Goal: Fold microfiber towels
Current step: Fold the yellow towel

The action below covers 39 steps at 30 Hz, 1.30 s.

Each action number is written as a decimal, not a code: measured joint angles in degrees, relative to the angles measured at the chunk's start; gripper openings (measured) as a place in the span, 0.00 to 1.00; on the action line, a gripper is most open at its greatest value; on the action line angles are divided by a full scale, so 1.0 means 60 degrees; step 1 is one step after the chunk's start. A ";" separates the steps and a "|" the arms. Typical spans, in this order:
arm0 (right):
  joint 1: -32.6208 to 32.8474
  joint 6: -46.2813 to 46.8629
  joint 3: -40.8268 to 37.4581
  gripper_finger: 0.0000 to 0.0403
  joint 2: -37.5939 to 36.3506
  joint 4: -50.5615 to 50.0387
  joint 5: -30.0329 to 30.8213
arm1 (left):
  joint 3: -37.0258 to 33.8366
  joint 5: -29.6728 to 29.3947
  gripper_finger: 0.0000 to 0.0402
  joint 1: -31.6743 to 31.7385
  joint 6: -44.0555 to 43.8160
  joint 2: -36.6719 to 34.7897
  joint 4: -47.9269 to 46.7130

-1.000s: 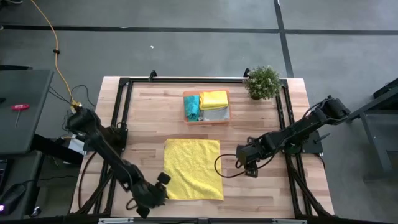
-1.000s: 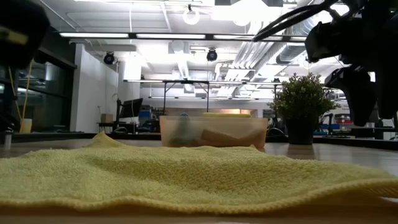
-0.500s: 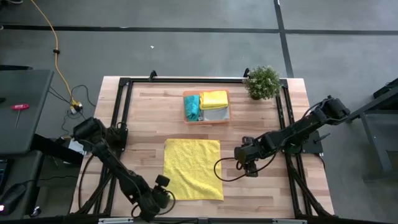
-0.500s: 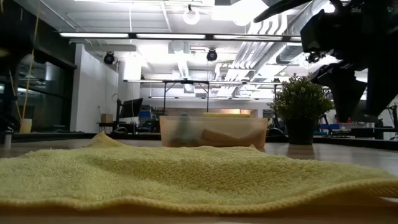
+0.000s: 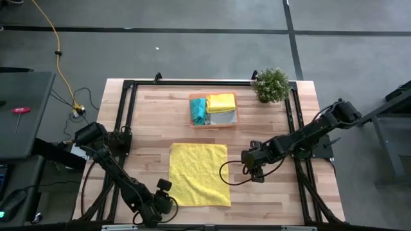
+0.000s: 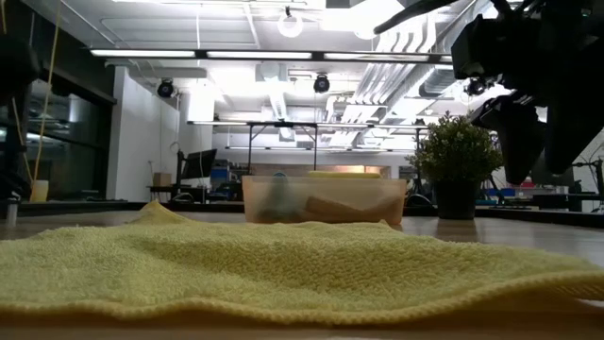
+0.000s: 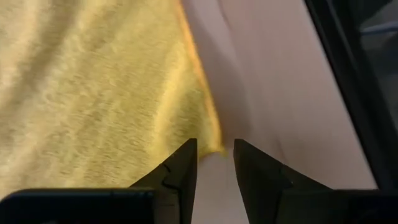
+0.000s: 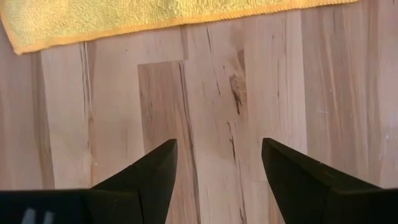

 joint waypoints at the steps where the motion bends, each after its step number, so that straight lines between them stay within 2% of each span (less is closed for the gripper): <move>1: 0.0000 0.0000 0.0000 0.56 0.0000 -0.0004 0.0000 | 0.0000 0.0096 0.23 -0.0027 0.0002 0.0000 0.0017; 6: 0.0000 -0.0031 0.0000 0.56 0.0000 -0.0005 0.0000 | 0.0000 0.0372 0.23 -0.0034 -0.0162 0.0196 0.0235; 15: 0.0000 -0.0004 0.0000 0.56 0.0000 0.0028 0.0000 | 0.0007 -0.0098 0.23 0.0072 -0.0244 0.0433 0.0254; 18: 0.0000 0.0000 0.0000 0.56 0.0000 0.0136 -0.0059 | 0.0007 0.0082 0.22 0.0079 -0.0260 0.0437 0.0250; 21: 0.0078 -0.0054 0.0000 0.56 0.0021 0.0882 -0.0746 | 0.0007 0.0087 0.15 0.0075 -0.0250 0.0437 0.0239; 23: 0.0276 -0.0701 0.0004 0.56 0.0075 0.1580 -0.1437 | 0.0007 0.0081 0.07 0.0075 -0.0238 0.0433 0.0183; 25: 0.0552 -0.1494 0.0004 0.56 0.0122 0.2171 -0.1701 | 0.0007 0.0093 0.02 0.0075 -0.0247 0.0431 0.0181; 30: 0.1327 -0.2608 0.0011 0.56 0.0628 0.3723 -0.1666 | 0.0007 0.0113 0.01 -0.0030 -0.0234 0.0430 0.0192; 36: 0.2160 -0.3263 0.0047 0.56 0.1729 0.5194 -0.1665 | 0.0007 0.0632 0.01 0.0045 -0.0237 0.0415 0.0249; 39: 0.2463 -0.3304 0.0409 0.56 0.2285 0.5472 -0.1201 | 0.0011 0.0930 0.00 0.0083 -0.0146 0.0408 0.0257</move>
